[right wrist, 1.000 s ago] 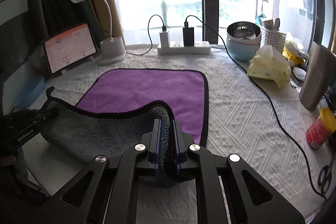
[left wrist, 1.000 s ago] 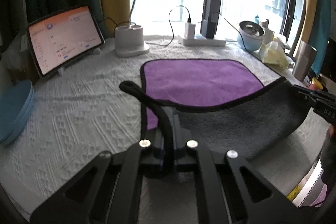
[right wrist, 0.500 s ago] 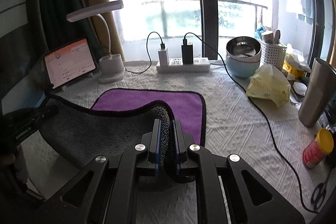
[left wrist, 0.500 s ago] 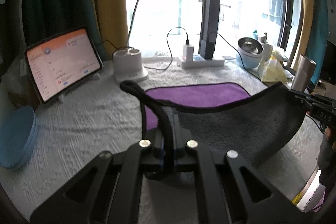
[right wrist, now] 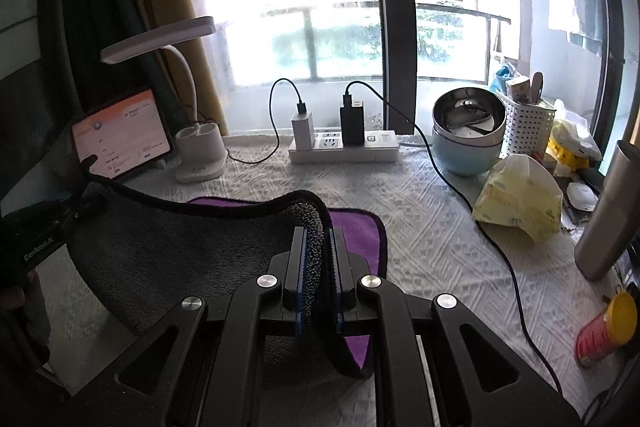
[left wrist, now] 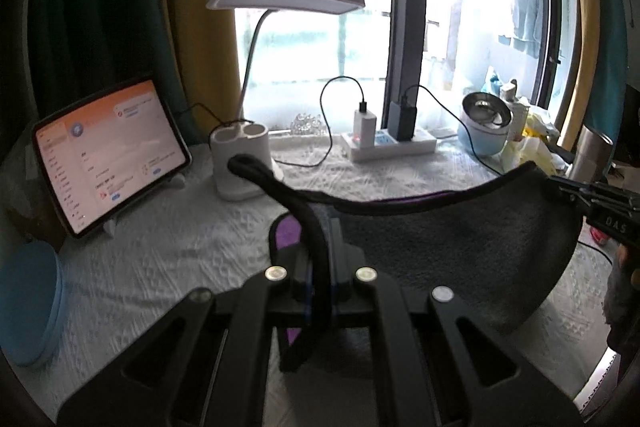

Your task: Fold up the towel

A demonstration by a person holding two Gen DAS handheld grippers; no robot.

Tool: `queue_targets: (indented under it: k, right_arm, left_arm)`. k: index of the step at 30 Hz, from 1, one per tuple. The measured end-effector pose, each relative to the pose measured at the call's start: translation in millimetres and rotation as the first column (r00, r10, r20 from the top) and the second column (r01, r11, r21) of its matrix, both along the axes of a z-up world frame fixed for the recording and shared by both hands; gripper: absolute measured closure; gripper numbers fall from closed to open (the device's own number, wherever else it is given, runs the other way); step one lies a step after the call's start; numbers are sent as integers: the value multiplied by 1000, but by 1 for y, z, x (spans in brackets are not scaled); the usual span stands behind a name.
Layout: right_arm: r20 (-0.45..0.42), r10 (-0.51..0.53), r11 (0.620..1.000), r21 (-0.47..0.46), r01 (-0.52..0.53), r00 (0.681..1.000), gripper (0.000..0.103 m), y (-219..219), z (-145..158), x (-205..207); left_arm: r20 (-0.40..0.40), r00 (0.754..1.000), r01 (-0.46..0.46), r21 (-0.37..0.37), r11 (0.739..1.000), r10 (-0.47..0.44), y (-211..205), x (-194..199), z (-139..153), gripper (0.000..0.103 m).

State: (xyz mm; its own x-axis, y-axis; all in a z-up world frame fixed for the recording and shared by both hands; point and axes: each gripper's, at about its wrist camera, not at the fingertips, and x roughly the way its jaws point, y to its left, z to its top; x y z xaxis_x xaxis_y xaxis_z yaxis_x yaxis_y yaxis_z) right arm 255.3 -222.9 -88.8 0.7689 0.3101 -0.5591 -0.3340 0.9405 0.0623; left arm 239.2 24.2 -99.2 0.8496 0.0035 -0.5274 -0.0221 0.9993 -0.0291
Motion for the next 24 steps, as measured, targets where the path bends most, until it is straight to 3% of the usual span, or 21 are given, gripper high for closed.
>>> queue_targets:
  k: [24]
  right_arm:
    - [-54, -16, 1000, -20, 15, 998, 91, 6, -29, 87]
  left_arm:
    - [-37, 999, -2, 38, 999, 3, 5, 86, -29, 98]
